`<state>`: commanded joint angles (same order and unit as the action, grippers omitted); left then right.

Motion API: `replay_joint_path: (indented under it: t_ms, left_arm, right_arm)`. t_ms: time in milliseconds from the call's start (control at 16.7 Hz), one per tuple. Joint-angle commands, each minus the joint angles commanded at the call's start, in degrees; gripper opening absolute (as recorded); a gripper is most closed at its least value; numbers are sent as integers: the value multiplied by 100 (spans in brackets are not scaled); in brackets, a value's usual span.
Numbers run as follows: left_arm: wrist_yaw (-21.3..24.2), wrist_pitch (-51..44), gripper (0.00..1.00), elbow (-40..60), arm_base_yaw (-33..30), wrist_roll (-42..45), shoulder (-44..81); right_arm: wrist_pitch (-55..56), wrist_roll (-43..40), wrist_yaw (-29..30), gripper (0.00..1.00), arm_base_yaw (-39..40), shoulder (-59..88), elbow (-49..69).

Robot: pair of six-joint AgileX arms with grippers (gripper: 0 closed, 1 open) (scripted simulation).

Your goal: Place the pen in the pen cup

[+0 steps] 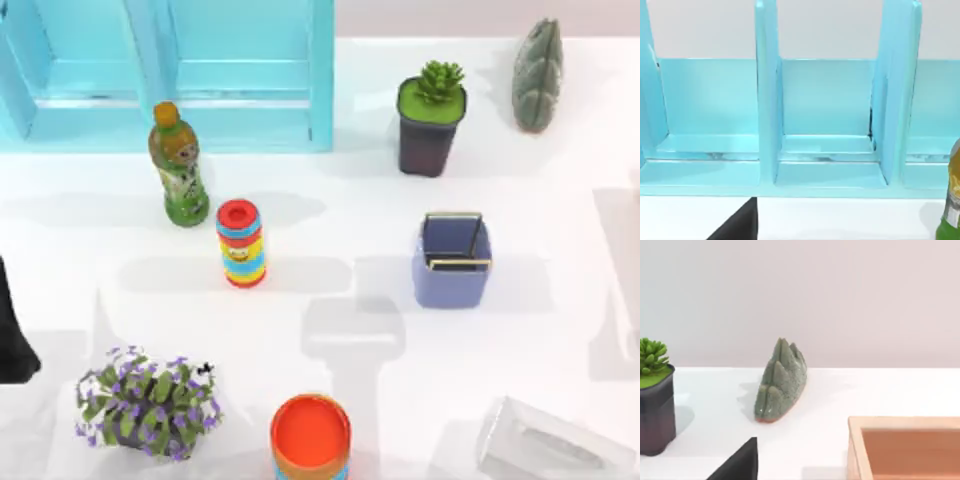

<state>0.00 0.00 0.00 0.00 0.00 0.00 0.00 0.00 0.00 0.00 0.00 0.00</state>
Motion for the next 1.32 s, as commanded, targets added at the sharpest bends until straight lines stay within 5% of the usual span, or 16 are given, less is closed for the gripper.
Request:
replay_joint_path:
  t_ms: [480,1320]
  left_arm:
    - [565,-512,100,969,708,-640,1273]
    - [2932,-2774,100,5321,3658,-2306,9029]
  right_arm:
    - [0,0,0,100,0,0,0]
    - [0,0,0,100,0,0,0]
